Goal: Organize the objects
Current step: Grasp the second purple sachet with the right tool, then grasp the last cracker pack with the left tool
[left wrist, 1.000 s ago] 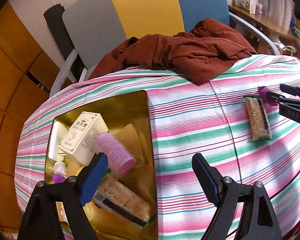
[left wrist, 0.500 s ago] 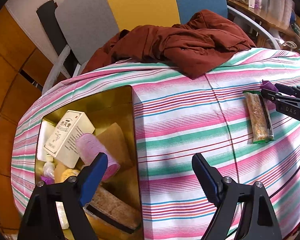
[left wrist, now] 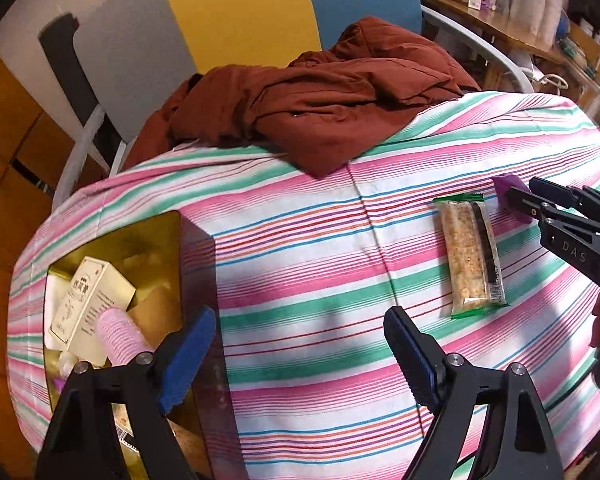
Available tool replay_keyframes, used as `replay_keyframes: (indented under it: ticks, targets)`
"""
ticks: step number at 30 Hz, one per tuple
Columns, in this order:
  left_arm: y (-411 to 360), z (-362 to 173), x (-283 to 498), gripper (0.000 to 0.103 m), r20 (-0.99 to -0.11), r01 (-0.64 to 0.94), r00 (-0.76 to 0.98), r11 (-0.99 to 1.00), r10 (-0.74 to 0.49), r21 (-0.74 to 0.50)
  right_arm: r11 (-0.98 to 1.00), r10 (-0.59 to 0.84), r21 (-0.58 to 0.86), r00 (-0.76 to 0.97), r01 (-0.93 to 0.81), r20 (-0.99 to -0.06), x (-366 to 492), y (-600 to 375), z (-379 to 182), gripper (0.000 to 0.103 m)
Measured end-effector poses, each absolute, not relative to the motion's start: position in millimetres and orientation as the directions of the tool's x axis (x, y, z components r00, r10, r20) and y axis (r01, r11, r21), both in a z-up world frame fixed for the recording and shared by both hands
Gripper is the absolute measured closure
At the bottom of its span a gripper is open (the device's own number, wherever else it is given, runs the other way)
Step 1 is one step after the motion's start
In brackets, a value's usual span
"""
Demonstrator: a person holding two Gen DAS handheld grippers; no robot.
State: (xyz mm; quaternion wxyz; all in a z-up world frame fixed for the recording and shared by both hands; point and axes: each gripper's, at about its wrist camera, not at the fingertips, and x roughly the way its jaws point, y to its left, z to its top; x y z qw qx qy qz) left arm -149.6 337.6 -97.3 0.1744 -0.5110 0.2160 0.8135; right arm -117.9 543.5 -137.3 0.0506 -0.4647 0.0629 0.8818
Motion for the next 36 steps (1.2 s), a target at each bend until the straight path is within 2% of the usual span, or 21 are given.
replay_keyframes:
  ticks: [6,9,11,22,25,29,36]
  targets:
    - [343.5,-100.5,-150.3,0.016,-0.911,-0.506,-0.409,-0.846,0.063,0.169,-0.99,0.069,0.0,-0.497,-0.138,-0.865,-131.7,538.5,-149.0,0.05]
    - [346.8,-102.2,-148.7,0.016,-0.908,-0.513,-0.413,-0.84,0.063,0.176,-0.989,0.049,0.025,-0.482,-0.145,-0.875,-134.1,542.2,-157.8,0.051]
    - [349.4,-103.4,-147.9,0.016,-0.908,-0.518,-0.413,-0.838,0.066,0.174,-0.986,0.046,0.039,-0.489,-0.16,-0.871,-132.2,546.2,-161.0,0.057]
    - [381.7,-115.1,-155.5,0.016,-0.924,-0.545,-0.364,-0.832,0.118,0.108,-0.974,0.046,0.098,-0.599,-0.206,-0.799,-93.9,558.2,-138.3,0.058]
    - [407.1,-118.8,-154.0,0.016,-0.921,-0.547,-0.376,-0.826,0.099,0.134,-0.959,0.04,0.146,-0.628,-0.241,-0.777,-68.3,564.0,-129.2,0.058]
    - [438.1,-126.5,-150.5,0.016,-0.919,-0.579,-0.384,-0.799,0.092,0.162,-0.957,0.072,0.131,-0.648,-0.26,-0.758,-38.0,566.8,-119.3,0.057]
    - [458.3,-143.0,-157.4,0.016,-0.948,-0.557,-0.307,-0.823,0.081,0.11,-0.951,0.087,0.143,-0.68,-0.276,-0.728,-3.2,569.2,-108.9,0.057]
